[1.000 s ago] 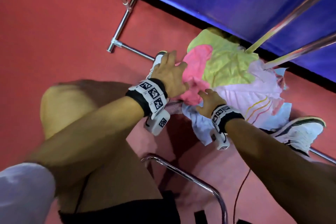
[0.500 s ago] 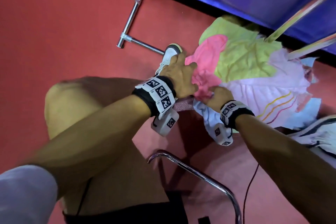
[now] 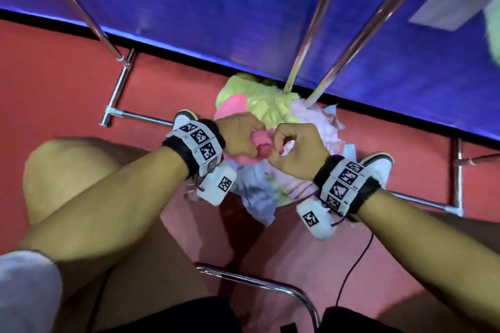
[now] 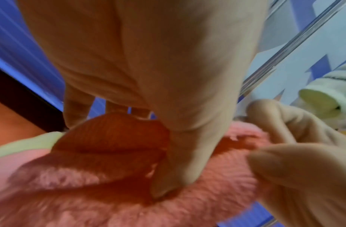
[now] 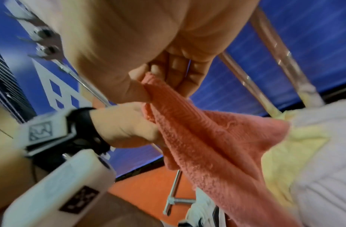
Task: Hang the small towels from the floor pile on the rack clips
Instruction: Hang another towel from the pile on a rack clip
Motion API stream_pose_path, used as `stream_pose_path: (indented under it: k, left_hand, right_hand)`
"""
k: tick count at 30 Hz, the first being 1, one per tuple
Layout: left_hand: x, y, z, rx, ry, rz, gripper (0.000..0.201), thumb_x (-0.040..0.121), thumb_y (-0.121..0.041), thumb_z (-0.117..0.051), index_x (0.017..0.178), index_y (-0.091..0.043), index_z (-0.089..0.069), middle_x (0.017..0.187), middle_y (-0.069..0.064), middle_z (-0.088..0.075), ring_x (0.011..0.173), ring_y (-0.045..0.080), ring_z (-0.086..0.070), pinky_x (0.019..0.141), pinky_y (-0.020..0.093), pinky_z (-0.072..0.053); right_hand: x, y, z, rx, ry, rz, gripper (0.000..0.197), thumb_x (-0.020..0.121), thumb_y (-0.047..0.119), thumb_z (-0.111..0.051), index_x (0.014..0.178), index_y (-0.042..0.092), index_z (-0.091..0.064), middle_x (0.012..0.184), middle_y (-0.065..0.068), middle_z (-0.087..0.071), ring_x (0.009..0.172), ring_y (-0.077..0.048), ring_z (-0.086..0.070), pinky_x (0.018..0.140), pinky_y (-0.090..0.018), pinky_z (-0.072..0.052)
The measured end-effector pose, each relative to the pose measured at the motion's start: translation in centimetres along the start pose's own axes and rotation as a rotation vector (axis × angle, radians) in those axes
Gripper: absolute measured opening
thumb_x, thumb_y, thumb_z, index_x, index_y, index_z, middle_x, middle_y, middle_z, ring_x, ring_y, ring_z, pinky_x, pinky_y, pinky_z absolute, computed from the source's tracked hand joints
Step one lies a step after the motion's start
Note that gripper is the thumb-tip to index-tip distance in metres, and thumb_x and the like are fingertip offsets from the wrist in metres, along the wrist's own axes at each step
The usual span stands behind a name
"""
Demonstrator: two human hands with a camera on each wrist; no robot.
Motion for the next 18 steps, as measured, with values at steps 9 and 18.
stream_pose_path:
  k: [9,18]
  left_hand:
    - [-5.2,-12.7,5.2,-0.433,-0.370,-0.468,0.036,0.068,-0.030,-0.070,0.076,0.003,-0.060,0.069,0.005,-0.056,0.060,0.003,-0.045,0.059,0.025,-0.038]
    - [-10.2,-17.1,7.3,-0.629,-0.521,-0.630,0.022,0.071,0.001,-0.076,0.084,-0.011,-0.063,0.076,-0.003,-0.062,0.065,-0.002,-0.053,0.061,0.016,-0.044]
  right_hand:
    - [-7.9,3.6,14.1,-0.154,-0.290,-0.057,0.025,0.053,0.006,-0.053,0.056,0.021,-0.033,0.053,0.002,-0.034,0.051,-0.004,-0.025,0.049,-0.024,-0.022]
    - [-7.8,4.7,11.0,-0.178,-0.065,-0.075,0.050,0.061,0.022,-0.058,0.110,0.013,-0.063,0.095,-0.003,-0.070,0.084,-0.018,-0.066,0.073,-0.034,-0.055]
Point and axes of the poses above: each hand's wrist, its own x-axis towards the middle knuckle, its own z-axis out of the back of the hand, y = z × x, the point moved 10 cm from there along x, towards the middle knuckle
